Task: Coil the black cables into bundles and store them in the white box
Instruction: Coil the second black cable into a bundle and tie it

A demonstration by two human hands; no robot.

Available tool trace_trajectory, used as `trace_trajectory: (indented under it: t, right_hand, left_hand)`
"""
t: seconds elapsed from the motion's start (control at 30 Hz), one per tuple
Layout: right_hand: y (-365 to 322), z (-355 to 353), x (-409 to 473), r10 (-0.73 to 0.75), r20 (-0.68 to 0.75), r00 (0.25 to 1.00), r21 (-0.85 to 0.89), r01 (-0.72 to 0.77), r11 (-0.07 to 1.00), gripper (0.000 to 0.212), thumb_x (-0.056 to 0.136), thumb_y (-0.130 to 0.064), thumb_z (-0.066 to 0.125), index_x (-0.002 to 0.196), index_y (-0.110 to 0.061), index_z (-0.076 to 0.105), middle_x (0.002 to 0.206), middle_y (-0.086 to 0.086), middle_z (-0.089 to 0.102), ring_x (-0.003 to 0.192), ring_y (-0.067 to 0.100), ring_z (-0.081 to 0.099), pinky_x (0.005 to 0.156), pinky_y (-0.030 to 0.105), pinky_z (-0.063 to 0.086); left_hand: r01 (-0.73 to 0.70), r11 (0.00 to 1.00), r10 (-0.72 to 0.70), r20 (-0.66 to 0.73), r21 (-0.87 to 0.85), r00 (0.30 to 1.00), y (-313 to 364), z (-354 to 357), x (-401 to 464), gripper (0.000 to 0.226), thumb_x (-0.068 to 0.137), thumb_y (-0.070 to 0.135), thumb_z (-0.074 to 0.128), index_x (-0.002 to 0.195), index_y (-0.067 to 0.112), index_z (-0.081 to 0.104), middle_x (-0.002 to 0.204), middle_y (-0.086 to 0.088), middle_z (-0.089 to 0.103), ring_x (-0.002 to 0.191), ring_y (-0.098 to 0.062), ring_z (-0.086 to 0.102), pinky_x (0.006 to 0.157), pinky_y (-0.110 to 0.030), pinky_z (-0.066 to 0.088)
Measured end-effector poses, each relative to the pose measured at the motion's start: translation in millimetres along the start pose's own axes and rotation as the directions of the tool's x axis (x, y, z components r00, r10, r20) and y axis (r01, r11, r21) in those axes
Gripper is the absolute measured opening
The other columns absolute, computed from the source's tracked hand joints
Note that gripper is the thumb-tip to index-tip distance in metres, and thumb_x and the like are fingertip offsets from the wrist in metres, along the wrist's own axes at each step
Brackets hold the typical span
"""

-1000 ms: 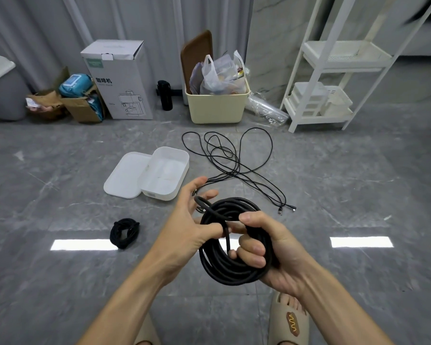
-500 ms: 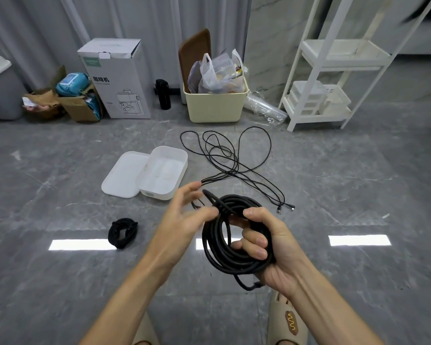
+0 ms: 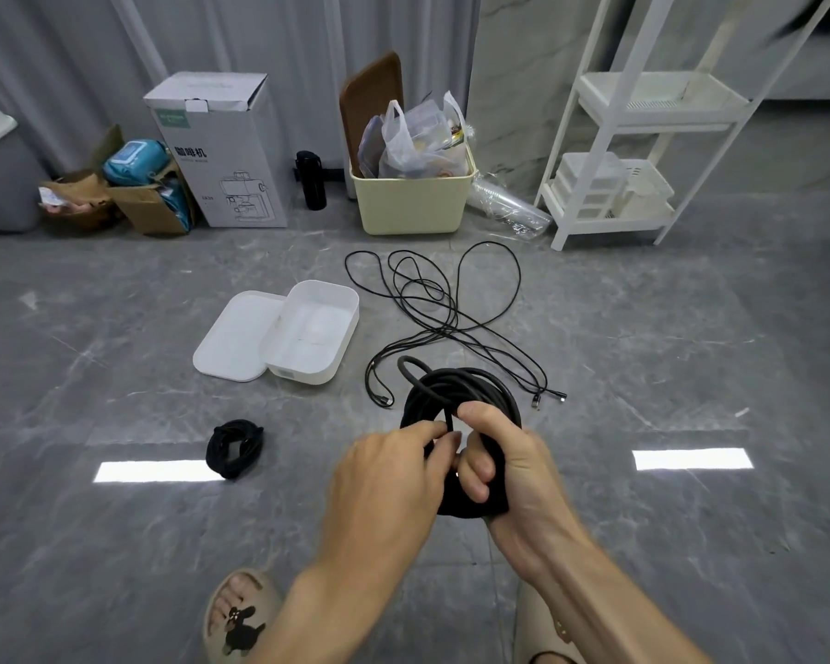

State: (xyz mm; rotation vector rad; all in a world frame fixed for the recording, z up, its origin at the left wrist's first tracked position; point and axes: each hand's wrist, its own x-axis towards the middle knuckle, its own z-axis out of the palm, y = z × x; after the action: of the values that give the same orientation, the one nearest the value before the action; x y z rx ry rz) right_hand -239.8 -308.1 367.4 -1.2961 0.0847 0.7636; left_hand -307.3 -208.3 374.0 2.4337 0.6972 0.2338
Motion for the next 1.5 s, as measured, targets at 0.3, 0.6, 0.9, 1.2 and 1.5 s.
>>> trace_trajectory:
  t: [0.3, 0.6, 0.9, 1.2, 1.5]
  right_hand:
    - [-10, -1, 1, 0.165, 0.111, 0.98, 0.103, -0.176, 0.979, 0.03, 0.058, -0.033, 0.075, 0.057, -0.013, 0.053, 0.042, 0.001, 0.028, 0.041, 0.017, 0.028, 0.054, 0.027, 0.047]
    - [-14, -5, 5, 0.154, 0.164, 0.974, 0.14, -0.178, 0.974, 0.029, 0.063, -0.031, 0.075, 0.053, -0.017, 0.053, 0.041, -0.001, 0.033, 0.035, 0.015, 0.035, 0.058, 0.028, 0.051]
    - [-15, -6, 8, -0.044, 0.107, 0.993, 0.018, 0.042, 0.999, 0.039, 0.06, -0.037, 0.076, 0.05, -0.019, 0.043, 0.041, 0.0, 0.03, 0.036, 0.017, 0.032, 0.053, 0.027, 0.049]
    - [-11, -5, 5, -0.097, -0.003, 0.995, 0.008, 0.097, 0.995, 0.038, 0.071, -0.031, 0.07, 0.047, -0.019, 0.043, 0.04, 0.002, 0.029, 0.035, 0.017, 0.03, 0.049, 0.029, 0.045]
    - [-11, -5, 7, -0.265, 0.145, 0.953, -0.232, 0.293, 0.928, 0.037, 0.073, -0.032, 0.07, 0.044, -0.021, 0.051, 0.036, 0.007, 0.039, 0.033, 0.022, 0.037, 0.056, 0.042, 0.043]
  left_hand:
    - [0.34, 0.824, -0.24, 0.264, -0.454, 0.934, 3, -12, 9, 0.03, 0.082, 0.032, 0.06, 0.054, 0.024, 0.053, 0.045, 0.011, 0.038, 0.044, -0.006, 0.033, 0.043, -0.016, 0.028]
    - [0.523, 0.491, -0.169, 0.512, -0.697, 0.842, -7, -26, 12, 0.021, 0.072, 0.033, 0.075, 0.063, 0.026, 0.057, 0.06, 0.001, 0.037, 0.06, -0.013, 0.038, 0.066, -0.025, 0.035]
    - [0.475, 0.466, -0.119, 0.479, -0.747, 0.87, -8, -27, 8, 0.029, 0.085, 0.045, 0.067, 0.088, 0.016, 0.067, 0.088, -0.003, 0.065, 0.087, -0.015, 0.058, 0.1, -0.037, 0.049]
    - [0.339, 0.653, -0.152, 0.321, -0.677, 0.935, 7, -21, 3, 0.029, 0.089, 0.04, 0.067, 0.068, 0.02, 0.063, 0.067, 0.006, 0.063, 0.067, -0.006, 0.055, 0.07, -0.021, 0.044]
    - [0.529, 0.186, -0.256, 0.479, -0.828, 0.84, -6, -40, 19, 0.03, 0.086, 0.029, 0.067, 0.058, 0.018, 0.069, 0.056, 0.004, 0.047, 0.055, -0.01, 0.051, 0.071, -0.027, 0.052]
